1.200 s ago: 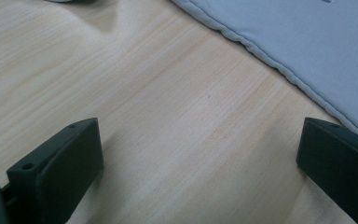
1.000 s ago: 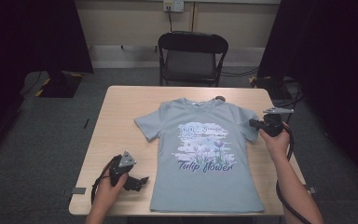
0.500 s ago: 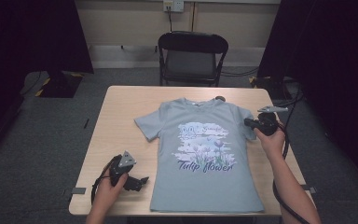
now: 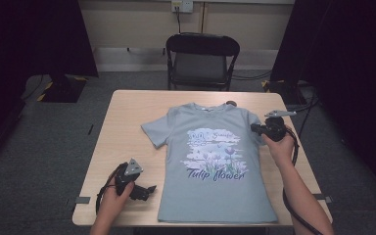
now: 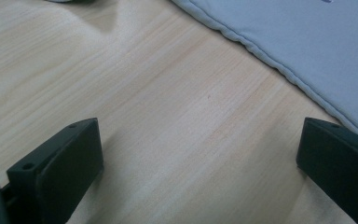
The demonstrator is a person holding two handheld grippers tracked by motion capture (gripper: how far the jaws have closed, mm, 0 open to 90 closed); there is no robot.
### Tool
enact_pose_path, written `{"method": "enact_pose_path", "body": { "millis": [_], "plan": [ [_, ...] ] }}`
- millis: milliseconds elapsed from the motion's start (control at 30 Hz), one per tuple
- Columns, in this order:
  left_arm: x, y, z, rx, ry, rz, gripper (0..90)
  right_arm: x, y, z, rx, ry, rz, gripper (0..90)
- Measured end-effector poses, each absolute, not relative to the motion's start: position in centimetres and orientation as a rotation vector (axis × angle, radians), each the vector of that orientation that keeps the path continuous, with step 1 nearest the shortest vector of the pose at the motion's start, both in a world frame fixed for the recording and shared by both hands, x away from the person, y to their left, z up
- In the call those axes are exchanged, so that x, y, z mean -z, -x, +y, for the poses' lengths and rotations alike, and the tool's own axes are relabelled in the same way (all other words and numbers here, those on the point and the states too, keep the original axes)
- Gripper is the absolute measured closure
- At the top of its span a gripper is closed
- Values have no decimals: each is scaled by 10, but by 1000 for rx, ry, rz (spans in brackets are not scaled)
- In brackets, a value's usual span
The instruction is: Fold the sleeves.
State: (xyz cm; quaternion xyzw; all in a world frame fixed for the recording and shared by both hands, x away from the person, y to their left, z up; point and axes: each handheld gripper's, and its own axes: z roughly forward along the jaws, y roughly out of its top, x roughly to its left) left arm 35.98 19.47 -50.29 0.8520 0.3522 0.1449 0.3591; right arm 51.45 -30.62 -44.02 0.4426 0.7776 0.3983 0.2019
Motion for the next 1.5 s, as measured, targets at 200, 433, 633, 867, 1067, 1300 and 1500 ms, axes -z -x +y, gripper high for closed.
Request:
{"method": "enact_pose_path", "body": {
  "millis": [200,433,633,867,1067,1300,1500],
  "plan": [
    [503,-360,195,-374,-2197,908,0,443,-516,-296,-1128,-1233,2186,870],
    [503,-360,195,-374,-2197,908,0,445,-517,-289,-1132,-1228,2199,870],
    [503,-360,195,-374,-2197,908,0,447,-521,-282,-1138,-1228,2210,870],
    [503,-360,195,-374,-2197,908,0,450,-524,-271,-1146,-1230,2223,856],
    [503,-360,195,-374,-2198,908,0,451,-524,-270,-1152,-1256,2205,713],
    [503,-360,195,-374,-2197,908,0,450,-523,-275,-1136,-1298,2188,603],
    [503,-360,195,-374,-2197,908,0,453,-521,-279,-1126,-1312,2176,518]
  ]
}}
